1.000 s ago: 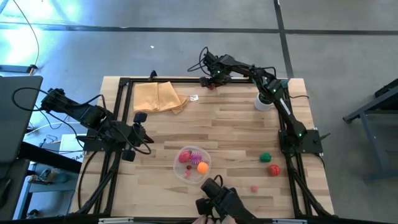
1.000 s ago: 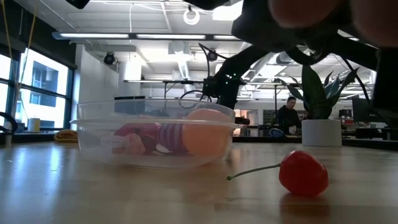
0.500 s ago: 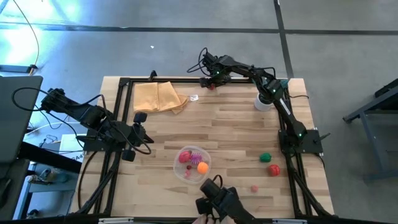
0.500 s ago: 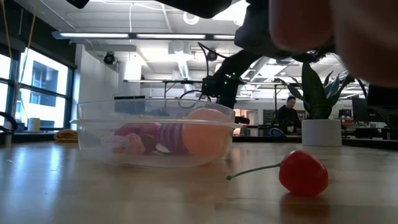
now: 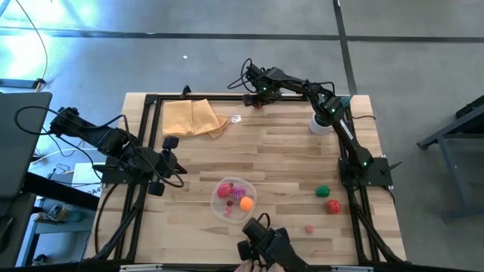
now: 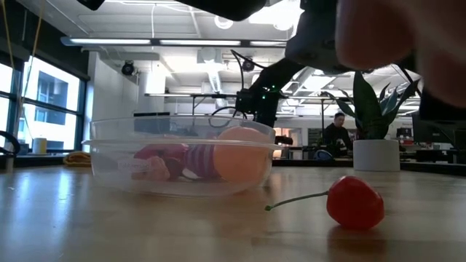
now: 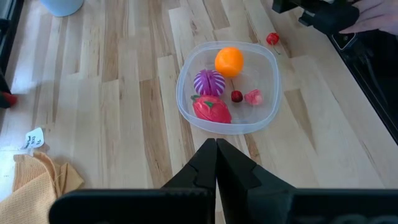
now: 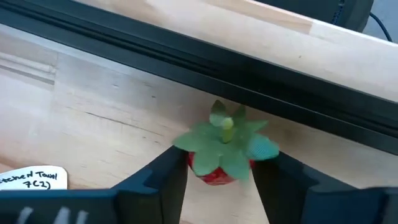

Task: Pick and placing Produce into tupperware
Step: Put the strawberry into the bin, then put the cherry into the bin

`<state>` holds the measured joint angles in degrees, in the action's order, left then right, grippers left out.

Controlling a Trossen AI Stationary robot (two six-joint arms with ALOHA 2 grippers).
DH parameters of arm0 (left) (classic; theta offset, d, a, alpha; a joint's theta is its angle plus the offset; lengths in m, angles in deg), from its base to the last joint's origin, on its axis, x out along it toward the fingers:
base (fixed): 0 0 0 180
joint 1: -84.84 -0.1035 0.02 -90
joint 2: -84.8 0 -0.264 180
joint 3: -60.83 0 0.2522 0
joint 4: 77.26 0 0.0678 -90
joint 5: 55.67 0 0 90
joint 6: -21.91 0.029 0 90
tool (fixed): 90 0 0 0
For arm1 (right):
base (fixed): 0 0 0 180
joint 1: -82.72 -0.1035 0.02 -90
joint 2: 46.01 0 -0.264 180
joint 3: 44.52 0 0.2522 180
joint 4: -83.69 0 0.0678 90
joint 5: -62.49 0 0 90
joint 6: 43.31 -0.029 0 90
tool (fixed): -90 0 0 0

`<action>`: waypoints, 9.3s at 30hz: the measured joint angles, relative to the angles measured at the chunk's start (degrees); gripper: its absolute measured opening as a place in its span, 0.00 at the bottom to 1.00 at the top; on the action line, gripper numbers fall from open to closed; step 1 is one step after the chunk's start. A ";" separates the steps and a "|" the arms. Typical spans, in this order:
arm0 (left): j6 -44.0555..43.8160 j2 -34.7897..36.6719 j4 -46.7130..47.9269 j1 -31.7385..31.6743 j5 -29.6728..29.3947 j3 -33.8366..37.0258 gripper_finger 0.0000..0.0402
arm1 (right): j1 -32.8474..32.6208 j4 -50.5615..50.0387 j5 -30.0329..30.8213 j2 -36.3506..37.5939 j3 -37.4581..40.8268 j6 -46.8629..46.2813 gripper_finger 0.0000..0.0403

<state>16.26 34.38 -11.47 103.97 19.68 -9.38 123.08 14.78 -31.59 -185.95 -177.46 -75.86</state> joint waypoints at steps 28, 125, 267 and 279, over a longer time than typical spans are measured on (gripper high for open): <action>0.00 0.00 0.00 -0.02 0.00 0.00 0.00 | -2.29 -2.45 -0.76 4.46 -0.11 7.79 0.34; -0.02 0.02 0.00 -0.02 0.02 0.00 0.00 | -53.38 13.39 3.85 23.09 30.21 5.17 0.45; 0.00 0.00 0.00 -0.02 0.02 0.02 0.00 | -77.72 58.21 28.98 24.00 57.51 3.01 0.45; 0.00 0.00 0.00 0.00 0.02 0.02 0.00 | -77.31 58.12 28.44 24.00 57.48 3.01 0.32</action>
<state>16.26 34.38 -11.47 103.98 19.70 -9.36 45.78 72.89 -3.15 -161.95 -119.97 -72.85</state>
